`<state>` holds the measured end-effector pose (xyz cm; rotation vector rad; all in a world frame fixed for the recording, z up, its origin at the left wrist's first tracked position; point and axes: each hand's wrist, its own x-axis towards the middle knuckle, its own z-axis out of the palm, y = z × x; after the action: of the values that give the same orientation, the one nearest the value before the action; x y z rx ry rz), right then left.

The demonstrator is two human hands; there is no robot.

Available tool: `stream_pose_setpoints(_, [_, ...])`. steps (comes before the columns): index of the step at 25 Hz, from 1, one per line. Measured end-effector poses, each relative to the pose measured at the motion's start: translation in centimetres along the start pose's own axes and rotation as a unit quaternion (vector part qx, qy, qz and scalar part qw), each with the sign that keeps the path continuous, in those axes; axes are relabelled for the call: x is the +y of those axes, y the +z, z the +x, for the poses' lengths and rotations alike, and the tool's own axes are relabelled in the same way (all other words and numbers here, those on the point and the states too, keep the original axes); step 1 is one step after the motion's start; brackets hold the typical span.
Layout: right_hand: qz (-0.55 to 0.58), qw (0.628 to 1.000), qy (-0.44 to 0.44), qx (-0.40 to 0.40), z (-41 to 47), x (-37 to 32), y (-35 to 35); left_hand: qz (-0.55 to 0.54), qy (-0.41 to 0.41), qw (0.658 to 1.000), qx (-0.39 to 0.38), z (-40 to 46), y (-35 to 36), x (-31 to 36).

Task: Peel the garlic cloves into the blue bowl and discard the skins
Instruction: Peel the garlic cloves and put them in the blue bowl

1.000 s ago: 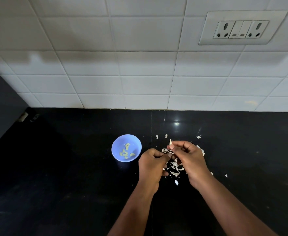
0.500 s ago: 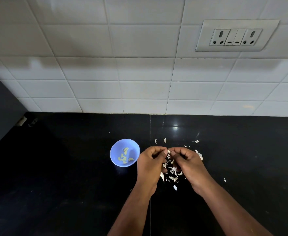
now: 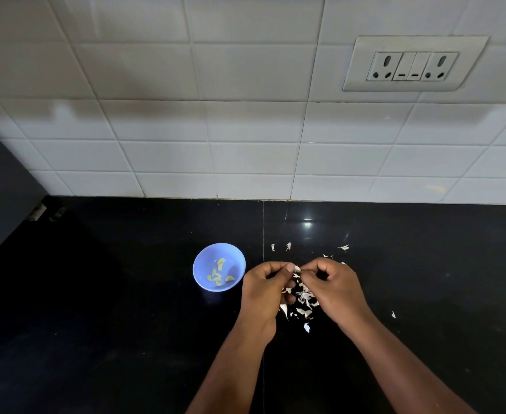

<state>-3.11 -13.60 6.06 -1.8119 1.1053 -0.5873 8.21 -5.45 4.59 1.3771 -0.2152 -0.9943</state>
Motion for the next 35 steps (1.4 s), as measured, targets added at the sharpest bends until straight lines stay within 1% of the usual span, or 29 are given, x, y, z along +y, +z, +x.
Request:
stream_pose_setpoints(2, [0.039, 0.999, 0.034, -0.005, 0.2, -0.3, -0.1, -0.071, -0.053, 0.996, -0.015, -0.2, 0.1, -0.3])
stream_pose_setpoints(4, [0.1, 0.992, 0.071, -0.012, 0.2, -0.5, 0.0, -0.114, -0.072, 0.991, -0.015, -0.3, 0.3, -0.5])
stream_pose_setpoints(6, [0.181, 0.976, 0.121, -0.016, 0.1, -0.5, 0.3, -0.106, -0.04, 0.994, -0.006, -0.5, 0.7, -0.7])
stream_pose_setpoints(8, [0.233, 0.956, 0.176, -0.014, 0.1, -0.4, 0.8, -0.033, 0.019, 0.999, 0.023, -0.7, 1.1, -1.0])
stream_pose_setpoints(10, [0.26, 0.939, 0.223, -0.02, 0.2, -0.3, 1.0, 0.023, 0.063, 0.997, 0.049, -0.9, 1.4, -1.3])
stream_pose_setpoints(11, [0.279, 0.928, 0.243, -0.032, 0.2, -0.3, 1.1, 0.021, 0.066, 0.996, 0.049, -0.9, 1.5, -1.4])
stream_pose_setpoints(12, [0.301, 0.916, 0.259, -0.051, 0.3, -0.3, 1.1, -0.004, 0.053, 0.998, 0.038, -0.8, 1.4, -1.5])
stream_pose_setpoints(14, [0.327, 0.899, 0.277, -0.088, 0.2, -0.1, 0.9, -0.085, 0.006, 0.996, -0.005, -1.0, 1.3, -1.5])
stream_pose_setpoints(16, [0.328, 0.895, 0.284, -0.103, 0.1, 0.1, 0.9, -0.104, -0.015, 0.994, -0.022, -1.0, 0.9, -1.6])
stream_pose_setpoints(20, [0.335, 0.892, 0.281, -0.109, -0.2, 0.4, 1.2, -0.047, -0.011, 0.999, -0.013, -1.0, 1.1, -1.7])
stream_pose_setpoints(22, [0.349, 0.89, 0.278, -0.1, -0.3, 0.4, 1.3, -0.02, -0.01, 1.0, -0.013, -1.2, 1.2, -1.3])
stream_pose_setpoints(24, [0.354, 0.892, 0.27, -0.084, -0.4, 0.5, 1.3, 0.019, 0.001, 1.0, -0.01, -1.3, 1.2, -1.0])
stream_pose_setpoints(26, [0.341, 0.904, 0.251, -0.062, -0.8, 0.6, 1.5, 0.062, 0.018, 0.998, 0.006, -1.3, 1.2, -1.1])
stream_pose_setpoints(28, [0.33, 0.916, 0.228, -0.017, -1.2, 0.5, 1.7, 0.085, 0.014, 0.996, 0.017, -1.3, 1.1, -1.3])
stream_pose_setpoints(30, [0.342, 0.916, 0.211, 0.024, -1.4, 0.2, 1.8, 0.074, -0.02, 0.997, 0.0, -1.4, 1.1, -1.5])
stream_pose_setpoints(32, [0.35, 0.913, 0.203, 0.044, -1.5, -0.4, 1.6, 0.059, -0.046, 0.997, -0.019, -1.8, 1.1, -1.5])
stream_pose_setpoints(35, [0.347, 0.914, 0.202, 0.059, -1.7, -0.7, 1.5, 0.069, -0.04, 0.997, 0.003, -2.0, 1.0, -1.4])
